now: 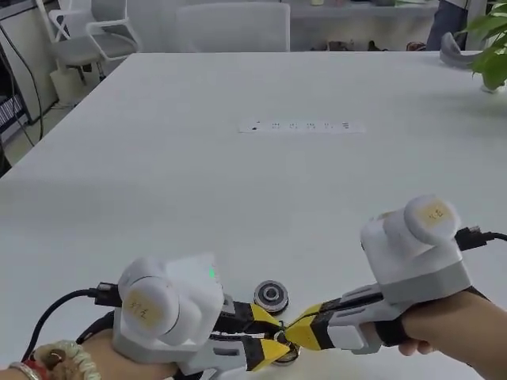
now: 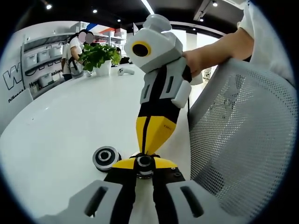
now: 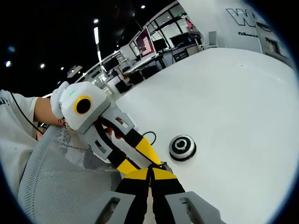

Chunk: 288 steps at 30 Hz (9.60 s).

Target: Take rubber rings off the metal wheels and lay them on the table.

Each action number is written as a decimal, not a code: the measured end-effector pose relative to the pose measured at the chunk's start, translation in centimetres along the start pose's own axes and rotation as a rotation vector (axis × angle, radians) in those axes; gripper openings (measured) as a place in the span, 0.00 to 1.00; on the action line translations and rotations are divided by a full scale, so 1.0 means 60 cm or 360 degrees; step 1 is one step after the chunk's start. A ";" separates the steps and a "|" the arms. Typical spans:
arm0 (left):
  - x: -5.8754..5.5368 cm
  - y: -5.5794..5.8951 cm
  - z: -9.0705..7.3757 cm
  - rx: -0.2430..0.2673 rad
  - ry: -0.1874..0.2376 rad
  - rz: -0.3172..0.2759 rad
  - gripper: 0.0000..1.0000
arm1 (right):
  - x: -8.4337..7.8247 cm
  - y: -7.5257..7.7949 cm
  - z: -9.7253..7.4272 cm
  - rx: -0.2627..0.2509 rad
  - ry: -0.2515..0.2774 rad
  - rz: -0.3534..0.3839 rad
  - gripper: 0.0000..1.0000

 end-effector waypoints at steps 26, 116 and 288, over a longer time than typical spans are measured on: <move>0.001 0.003 -0.003 -0.0015 -0.0039 -0.0217 0.12 | -0.007 0.016 -0.006 -0.0048 -0.0003 0.0003 0.00; -0.017 -0.021 -0.265 0.0491 -0.0115 -0.0229 0.56 | 0.028 0.008 -0.026 -0.0077 0.0086 -0.0074 0.00; -0.062 -0.017 -0.266 0.0580 -0.0266 -0.0305 0.52 | 0.095 -0.022 0.086 -0.0119 0.0125 -0.0349 0.04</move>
Point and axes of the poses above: the centre of the closed fingertips' face, and the gripper's own axes: z roughly forward along the fingers, y roughly to its right, x roughly out of its top, the point moved 2 cm from there along -z, roughly backward along the fingers, and after that the axes turned 6 degrees about y, right-handed, at the moved point
